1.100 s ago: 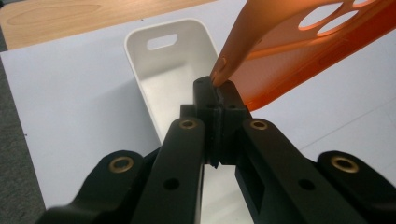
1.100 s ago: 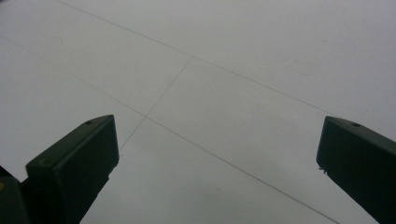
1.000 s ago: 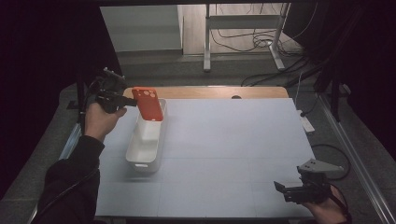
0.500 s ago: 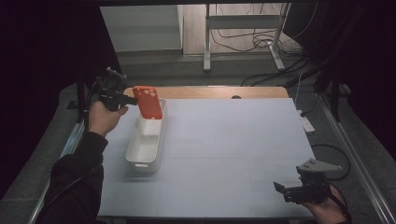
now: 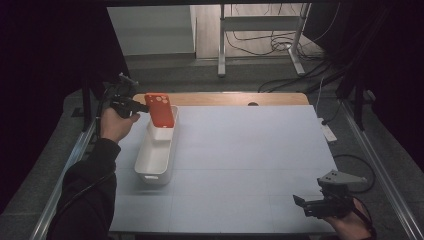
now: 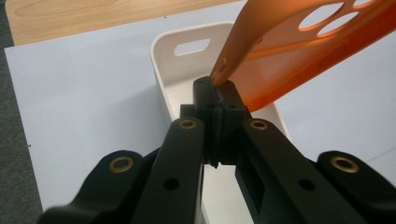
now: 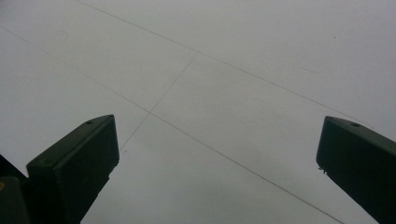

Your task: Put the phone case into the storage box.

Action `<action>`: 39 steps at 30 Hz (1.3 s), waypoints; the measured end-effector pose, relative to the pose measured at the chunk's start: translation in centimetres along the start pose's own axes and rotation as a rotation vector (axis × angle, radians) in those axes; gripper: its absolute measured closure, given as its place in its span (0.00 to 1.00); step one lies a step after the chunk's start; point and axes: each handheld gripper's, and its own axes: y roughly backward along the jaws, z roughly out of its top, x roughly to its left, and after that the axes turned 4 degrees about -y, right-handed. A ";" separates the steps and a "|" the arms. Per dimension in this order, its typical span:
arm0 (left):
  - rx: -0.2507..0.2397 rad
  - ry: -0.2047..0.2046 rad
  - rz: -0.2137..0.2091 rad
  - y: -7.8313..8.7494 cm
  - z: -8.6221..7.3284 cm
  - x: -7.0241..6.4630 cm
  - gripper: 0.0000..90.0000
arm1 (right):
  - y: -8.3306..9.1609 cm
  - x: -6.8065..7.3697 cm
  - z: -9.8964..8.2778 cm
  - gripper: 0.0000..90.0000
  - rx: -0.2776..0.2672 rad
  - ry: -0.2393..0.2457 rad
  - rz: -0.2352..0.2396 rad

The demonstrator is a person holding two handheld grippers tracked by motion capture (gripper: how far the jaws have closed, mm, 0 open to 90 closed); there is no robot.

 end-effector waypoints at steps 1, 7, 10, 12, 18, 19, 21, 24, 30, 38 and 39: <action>0.000 0.002 -0.001 -0.1 0.0 0.1 0.99 | 0.0 0.0 0.0 0.00 0.000 0.000 0.000; 0.014 0.013 0.002 -1.2 0.2 0.5 0.99 | 0.0 0.0 0.0 0.00 0.003 0.004 0.001; 0.017 0.024 0.003 -1.5 0.3 0.6 0.99 | 0.0 0.0 0.0 0.00 0.003 0.006 0.002; 0.024 0.027 0.004 -1.8 0.3 0.7 0.99 | 0.0 0.0 0.0 0.00 0.004 0.005 0.003; 0.039 0.048 0.005 -2.9 0.3 1.3 0.99 | 0.0 0.0 0.0 0.00 0.007 0.008 0.003; 0.044 0.050 0.002 -3.1 0.3 1.4 0.99 | -0.1 0.0 0.0 0.00 0.005 0.007 0.004; 0.051 0.054 0.000 -3.5 0.3 1.5 0.99 | -0.1 0.0 0.0 0.00 0.004 0.007 0.004; 0.056 0.065 0.001 -4.1 0.3 1.6 0.99 | 0.0 0.0 0.0 0.00 0.006 0.007 0.006; 0.063 0.078 0.001 -4.8 0.3 1.6 0.99 | -0.1 0.0 0.0 0.00 0.004 0.008 0.007; 0.081 0.097 0.002 -5.8 0.2 1.9 0.99 | 0.0 0.0 0.0 0.00 0.006 0.009 0.009; 0.082 0.099 0.004 -6.0 0.2 1.9 0.99 | 0.0 0.0 0.0 0.00 0.006 0.009 0.008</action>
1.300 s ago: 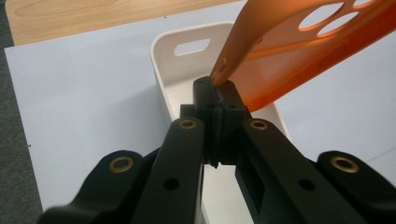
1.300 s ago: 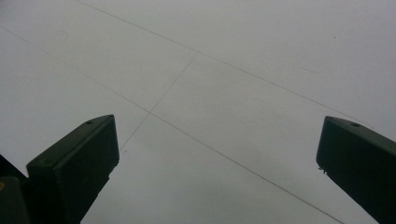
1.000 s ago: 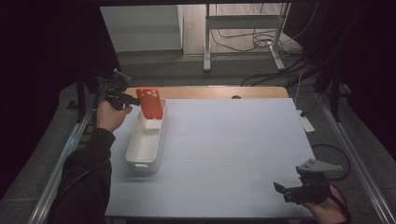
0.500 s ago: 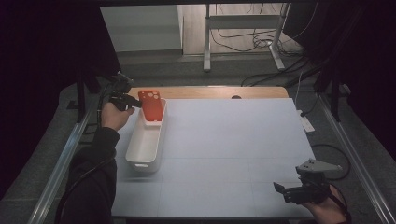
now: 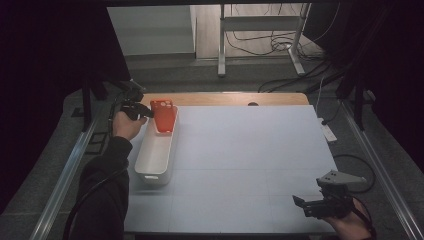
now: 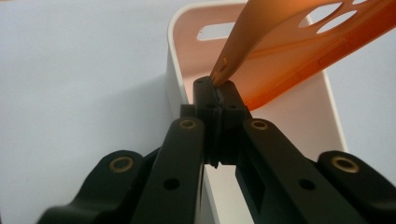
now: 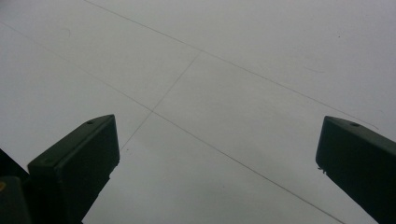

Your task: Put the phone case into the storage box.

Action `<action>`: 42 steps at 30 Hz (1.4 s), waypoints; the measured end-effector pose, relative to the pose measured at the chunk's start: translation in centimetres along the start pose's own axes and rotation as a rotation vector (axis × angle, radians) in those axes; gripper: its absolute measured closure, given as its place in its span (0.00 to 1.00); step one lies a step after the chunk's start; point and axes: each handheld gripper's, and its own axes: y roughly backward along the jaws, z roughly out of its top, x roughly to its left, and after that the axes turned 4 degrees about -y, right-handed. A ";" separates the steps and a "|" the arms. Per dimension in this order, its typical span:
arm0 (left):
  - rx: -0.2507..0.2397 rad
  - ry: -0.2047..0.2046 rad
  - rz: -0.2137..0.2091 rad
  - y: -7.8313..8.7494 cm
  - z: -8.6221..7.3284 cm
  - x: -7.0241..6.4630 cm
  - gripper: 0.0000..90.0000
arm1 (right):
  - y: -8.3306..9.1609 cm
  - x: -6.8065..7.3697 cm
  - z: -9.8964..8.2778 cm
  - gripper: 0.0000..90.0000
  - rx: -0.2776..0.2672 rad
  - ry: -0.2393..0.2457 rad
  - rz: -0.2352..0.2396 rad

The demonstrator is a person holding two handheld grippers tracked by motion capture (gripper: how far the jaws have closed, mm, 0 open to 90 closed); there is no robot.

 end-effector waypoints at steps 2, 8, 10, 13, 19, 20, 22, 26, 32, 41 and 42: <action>0.003 0.001 -0.003 -0.2 0.0 0.1 0.99 | 0.0 0.0 0.0 0.00 0.000 0.000 0.001; 0.010 -0.003 -0.002 -0.7 0.1 -0.1 0.97 | 0.0 0.0 0.0 0.00 0.000 0.001 0.003; 0.008 -0.005 -0.002 -0.8 0.1 0.0 0.96 | 0.0 0.0 0.0 0.00 0.000 0.001 0.003; -0.004 -0.006 -0.005 -0.9 0.2 -0.1 0.93 | 0.0 0.0 0.0 0.00 0.000 0.001 0.004; -0.020 -0.021 0.002 -0.8 0.5 -0.4 0.84 | 0.0 0.0 0.0 0.00 -0.001 0.002 0.005; -0.023 -0.021 0.002 -0.8 0.5 -0.4 0.82 | 0.0 0.0 0.0 0.00 -0.001 0.002 0.005; -0.027 -0.028 0.003 -0.7 0.5 -0.5 0.80 | 0.0 0.0 0.0 0.00 -0.003 0.001 0.005; -0.037 -0.052 0.010 -0.6 0.6 -0.6 0.73 | 0.0 0.0 0.0 0.00 -0.005 -0.002 0.005; -0.067 -0.094 0.008 -0.5 0.4 -1.1 0.57 | 0.1 0.0 0.0 0.00 -0.007 -0.003 0.005; -0.090 -0.154 0.006 -0.8 0.0 -1.5 0.25 | 0.1 0.0 0.0 0.00 -0.007 0.001 0.007; -0.096 -0.157 0.011 -0.8 0.0 -1.5 0.21 | 0.1 0.0 0.0 0.00 -0.006 0.001 0.007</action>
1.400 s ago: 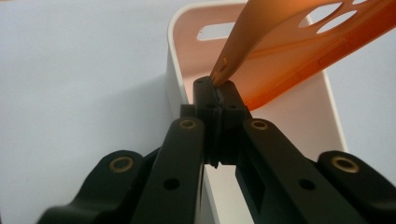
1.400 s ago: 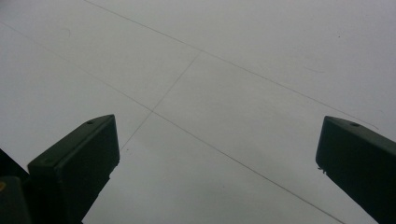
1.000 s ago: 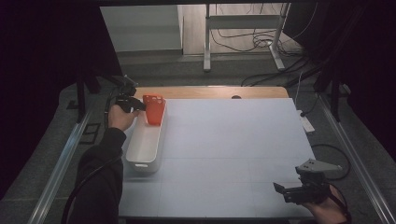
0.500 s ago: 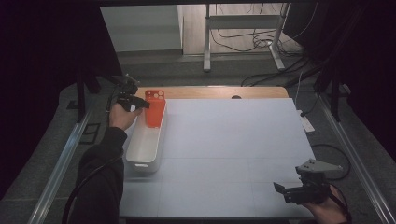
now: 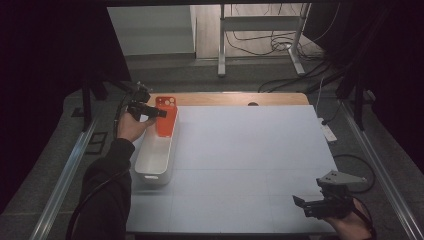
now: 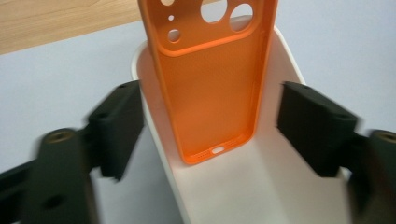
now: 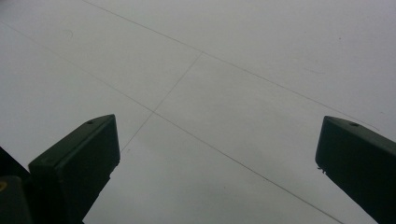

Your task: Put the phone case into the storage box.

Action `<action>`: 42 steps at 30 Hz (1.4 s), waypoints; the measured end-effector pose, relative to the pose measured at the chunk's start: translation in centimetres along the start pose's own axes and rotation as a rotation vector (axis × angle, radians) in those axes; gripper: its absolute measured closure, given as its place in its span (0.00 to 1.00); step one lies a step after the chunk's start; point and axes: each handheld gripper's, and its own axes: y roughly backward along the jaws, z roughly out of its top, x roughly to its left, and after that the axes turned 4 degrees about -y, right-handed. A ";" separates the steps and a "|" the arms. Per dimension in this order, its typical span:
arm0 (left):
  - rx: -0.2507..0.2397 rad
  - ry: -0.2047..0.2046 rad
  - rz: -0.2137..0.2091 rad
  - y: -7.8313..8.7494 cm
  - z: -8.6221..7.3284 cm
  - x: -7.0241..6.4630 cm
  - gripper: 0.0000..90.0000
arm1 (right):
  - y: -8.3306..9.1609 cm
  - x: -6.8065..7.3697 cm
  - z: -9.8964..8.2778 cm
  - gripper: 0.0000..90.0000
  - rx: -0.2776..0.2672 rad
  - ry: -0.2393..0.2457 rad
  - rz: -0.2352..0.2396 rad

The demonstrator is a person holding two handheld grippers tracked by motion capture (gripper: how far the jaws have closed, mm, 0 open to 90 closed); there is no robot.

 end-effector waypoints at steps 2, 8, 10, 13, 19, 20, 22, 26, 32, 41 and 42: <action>-0.010 0.004 -0.001 0.0 -0.1 0.0 0.12 | 0.0 0.0 0.0 0.00 0.000 0.000 0.000; -0.019 -0.021 0.004 0.3 -0.5 -0.1 0.03 | 0.0 0.0 0.0 0.00 -0.001 -0.001 0.001; -0.020 -0.037 -0.001 0.3 -0.7 -0.3 0.00 | 0.0 0.0 0.0 0.00 -0.001 -0.001 0.001; -0.025 -0.061 0.003 0.5 -1.0 -0.6 0.00 | 0.0 0.0 0.0 0.00 0.000 -0.001 0.001; -0.038 -0.104 0.008 0.9 -1.6 -1.3 0.00 | 0.0 0.0 0.0 0.00 0.001 0.000 0.000; -0.043 -0.109 0.008 0.9 -1.7 -1.4 0.00 | 0.0 0.0 0.0 0.00 0.001 0.001 0.000; -0.046 -0.122 0.001 1.1 -1.8 -1.7 0.00 | 0.0 0.0 0.0 0.00 0.002 0.001 0.000; -0.057 -0.139 -0.007 1.4 -2.2 -2.2 0.00 | -0.1 0.1 0.0 0.00 0.002 0.002 -0.002; -0.074 -0.161 -0.011 2.0 -2.8 -2.7 0.00 | 0.0 0.1 0.0 0.00 0.005 0.003 -0.002; -0.105 -0.196 -0.020 2.6 -3.5 -3.6 0.00 | -0.1 0.1 0.0 0.00 0.008 0.003 -0.002; -0.106 -0.201 -0.026 2.6 -3.6 -3.7 0.00 | -0.1 0.1 0.0 0.00 0.007 0.003 -0.002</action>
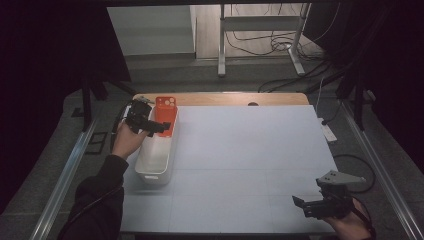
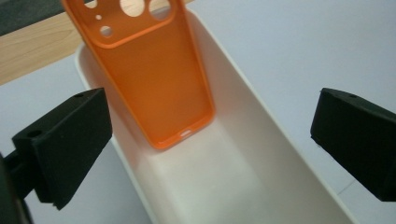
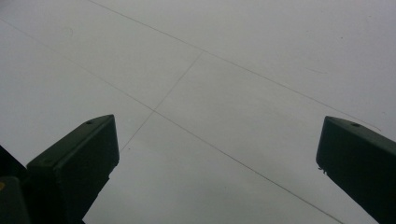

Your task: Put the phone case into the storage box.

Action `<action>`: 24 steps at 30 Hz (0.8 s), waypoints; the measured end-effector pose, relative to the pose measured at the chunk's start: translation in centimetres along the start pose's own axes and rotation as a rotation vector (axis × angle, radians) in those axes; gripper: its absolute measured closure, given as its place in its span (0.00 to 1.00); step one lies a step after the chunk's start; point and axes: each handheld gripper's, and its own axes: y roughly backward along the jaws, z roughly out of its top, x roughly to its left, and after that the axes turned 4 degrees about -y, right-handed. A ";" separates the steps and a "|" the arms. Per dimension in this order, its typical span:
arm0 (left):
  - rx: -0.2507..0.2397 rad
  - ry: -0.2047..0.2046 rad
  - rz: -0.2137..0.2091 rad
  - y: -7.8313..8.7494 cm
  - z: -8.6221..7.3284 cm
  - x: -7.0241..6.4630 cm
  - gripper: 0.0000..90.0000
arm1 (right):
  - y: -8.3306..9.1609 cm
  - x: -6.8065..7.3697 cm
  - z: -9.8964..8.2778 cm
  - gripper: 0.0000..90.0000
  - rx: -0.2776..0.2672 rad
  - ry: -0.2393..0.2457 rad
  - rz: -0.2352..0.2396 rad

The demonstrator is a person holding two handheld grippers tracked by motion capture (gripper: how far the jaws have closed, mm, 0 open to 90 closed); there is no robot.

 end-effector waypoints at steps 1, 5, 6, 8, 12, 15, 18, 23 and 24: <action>-0.002 -0.003 0.000 0.0 -0.1 -0.1 0.00 | 0.0 0.0 0.0 0.00 -0.001 -0.001 -0.001; -0.010 -0.013 -0.012 0.1 -0.3 -0.6 0.00 | 0.0 -0.1 0.0 0.00 -0.001 -0.003 0.001; -0.011 -0.017 -0.015 0.2 -0.4 -0.7 0.00 | 0.0 0.0 0.0 0.00 0.000 -0.004 0.001; -0.017 -0.022 -0.019 0.3 -0.5 -0.9 0.00 | 0.0 0.0 0.0 0.00 0.002 -0.002 0.001; -0.023 -0.033 -0.024 0.4 -0.8 -1.5 0.00 | 0.0 0.0 0.0 0.00 0.005 -0.001 0.002; -0.025 -0.041 -0.022 0.6 -1.0 -1.7 0.00 | 0.0 0.0 0.0 0.00 0.005 -0.001 0.002; -0.027 -0.041 -0.024 0.7 -1.3 -2.0 0.00 | -0.1 0.0 0.0 0.00 0.005 -0.001 0.003; -0.033 -0.038 -0.023 1.1 -1.7 -2.3 0.00 | -0.1 0.0 0.0 0.00 0.007 -0.001 0.003; -0.032 -0.037 -0.023 1.1 -1.8 -2.4 0.00 | -0.1 0.0 0.0 0.00 0.007 -0.001 0.003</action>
